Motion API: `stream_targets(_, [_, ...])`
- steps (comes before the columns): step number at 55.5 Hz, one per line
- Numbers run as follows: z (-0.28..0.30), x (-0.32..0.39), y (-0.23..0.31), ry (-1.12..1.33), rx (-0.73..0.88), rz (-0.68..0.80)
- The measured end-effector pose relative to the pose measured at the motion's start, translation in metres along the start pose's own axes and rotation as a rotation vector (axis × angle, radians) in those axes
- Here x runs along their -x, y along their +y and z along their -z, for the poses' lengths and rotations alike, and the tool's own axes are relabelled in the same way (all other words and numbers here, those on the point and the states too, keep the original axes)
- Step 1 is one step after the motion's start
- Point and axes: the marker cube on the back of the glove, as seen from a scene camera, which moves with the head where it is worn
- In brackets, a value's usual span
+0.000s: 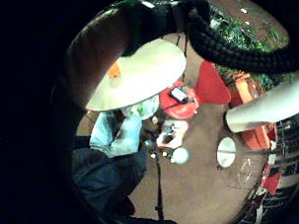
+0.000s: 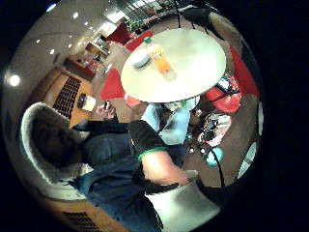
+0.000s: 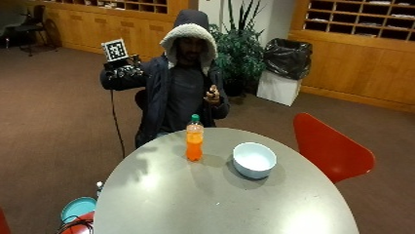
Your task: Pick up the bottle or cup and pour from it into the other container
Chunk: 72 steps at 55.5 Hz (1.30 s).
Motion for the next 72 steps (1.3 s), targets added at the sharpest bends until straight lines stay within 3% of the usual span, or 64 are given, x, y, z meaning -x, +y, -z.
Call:
stream_targets(5, [0.0, -0.007, -0.012, 0.005, 0.007, 0.102])
stream_targets(9, [0.0, -0.001, -0.006, 0.009, 0.029, -0.05])
stream_targets(17, [-0.009, -0.005, -0.018, 0.032, -0.099, 0.013])
stream_targets(24, [-0.011, -0.001, -0.02, 0.022, 0.01, -0.069])
stream_targets(26, [-0.014, -0.002, -0.026, 0.022, -0.025, -0.026])
stream_targets(28, [-0.018, 0.002, -0.029, 0.017, -0.055, -0.082])
stream_targets(33, [-0.029, 0.004, -0.041, 0.003, -0.052, -0.06])
stream_targets(37, [-0.038, 0.009, -0.05, -0.036, 0.002, -0.134])
stream_targets(43, [-0.067, 0.012, -0.084, -0.119, -0.121, -0.157])
stream_targets(47, [-0.085, 0.014, -0.101, -0.175, -0.094, -0.104])
stream_targets(51, [-0.103, 0.018, -0.12, -0.208, -0.084, -0.153])
stream_targets(61, [-0.146, 0.024, -0.163, -0.288, -0.158, -0.021])
stream_targets(68, [-0.179, 0.037, -0.203, -0.36, -0.36, -0.057])
stream_targets(72, [-0.194, 0.048, -0.202, -0.44, -0.28, -0.068])
